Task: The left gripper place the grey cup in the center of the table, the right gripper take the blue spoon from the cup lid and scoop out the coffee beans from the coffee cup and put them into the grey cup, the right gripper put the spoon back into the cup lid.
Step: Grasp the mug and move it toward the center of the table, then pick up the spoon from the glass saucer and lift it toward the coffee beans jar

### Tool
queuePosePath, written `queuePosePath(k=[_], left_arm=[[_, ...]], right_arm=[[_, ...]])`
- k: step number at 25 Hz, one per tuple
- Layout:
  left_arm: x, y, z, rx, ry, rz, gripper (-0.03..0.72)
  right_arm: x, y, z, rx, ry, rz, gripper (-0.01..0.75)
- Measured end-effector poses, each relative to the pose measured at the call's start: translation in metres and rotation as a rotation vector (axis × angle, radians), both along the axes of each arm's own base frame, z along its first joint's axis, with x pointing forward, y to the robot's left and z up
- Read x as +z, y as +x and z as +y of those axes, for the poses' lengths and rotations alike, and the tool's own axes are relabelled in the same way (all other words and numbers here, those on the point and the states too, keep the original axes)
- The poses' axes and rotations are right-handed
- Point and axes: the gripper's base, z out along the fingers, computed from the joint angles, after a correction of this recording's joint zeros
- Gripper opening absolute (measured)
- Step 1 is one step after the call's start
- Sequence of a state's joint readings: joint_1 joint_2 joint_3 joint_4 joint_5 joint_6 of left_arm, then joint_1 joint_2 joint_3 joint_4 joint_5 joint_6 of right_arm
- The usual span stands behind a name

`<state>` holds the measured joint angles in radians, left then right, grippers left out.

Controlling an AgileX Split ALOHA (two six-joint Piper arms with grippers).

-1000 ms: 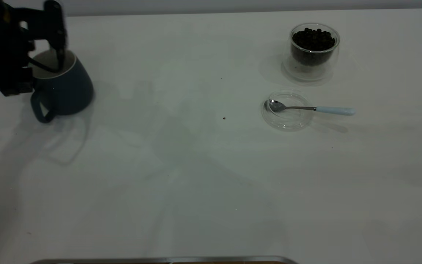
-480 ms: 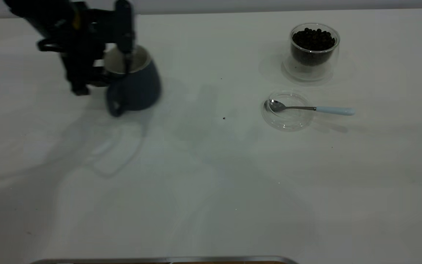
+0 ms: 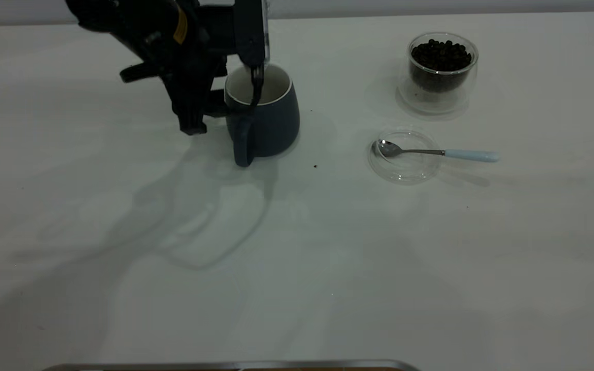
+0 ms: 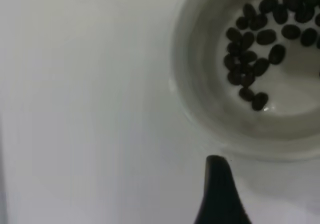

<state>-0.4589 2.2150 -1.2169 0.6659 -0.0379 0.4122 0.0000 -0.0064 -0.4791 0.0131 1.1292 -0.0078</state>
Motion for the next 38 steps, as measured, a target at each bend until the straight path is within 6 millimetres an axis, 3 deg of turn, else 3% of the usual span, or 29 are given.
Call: queuePosePath(k=[2,4,9,11,16,21,24,26,29,38], left_arm=[[0.024,-0.001,0.002,0.053,0.013,-0.014,0.568],[0.061,-0.004,0.009,0.15,0.013,-0.039,0.568],[0.163,-0.033,0.044,0.598,-0.061,-0.08,0.568],[0.205,-0.054,0.061,0.766,-0.119,-0.113,0.568],[0.283,-0.122,0.104,1.044,-0.204,-0.156,0.568],[0.327,-0.189,0.131,1.126,-0.368,-0.104,0.568],[0.336,-0.223,0.139,1.095,-0.457,-0.041,0.568],[0.33,-0.238,0.141,1.053,-0.477,0.005,0.568],[0.312,-0.258,0.143,1.015,-0.484,0.084,0.568],[0.229,-0.319,0.155,0.897,-0.451,0.287,0.568]], right_arm=[[0.0,0.0,0.0,0.0,0.0,0.0,0.238],[0.0,0.0,0.0,0.0,0.0,0.0,0.238],[0.0,0.0,0.0,0.0,0.0,0.0,0.238],[0.0,0.0,0.0,0.0,0.0,0.0,0.238],[0.0,0.0,0.0,0.0,0.0,0.0,0.238],[0.0,0.0,0.0,0.0,0.0,0.0,0.238],[0.0,0.0,0.0,0.0,0.0,0.0,0.238],[0.0,0.0,0.0,0.0,0.0,0.0,0.238],[0.0,0.0,0.0,0.0,0.0,0.0,0.238],[0.0,0.0,0.0,0.0,0.0,0.0,0.238]])
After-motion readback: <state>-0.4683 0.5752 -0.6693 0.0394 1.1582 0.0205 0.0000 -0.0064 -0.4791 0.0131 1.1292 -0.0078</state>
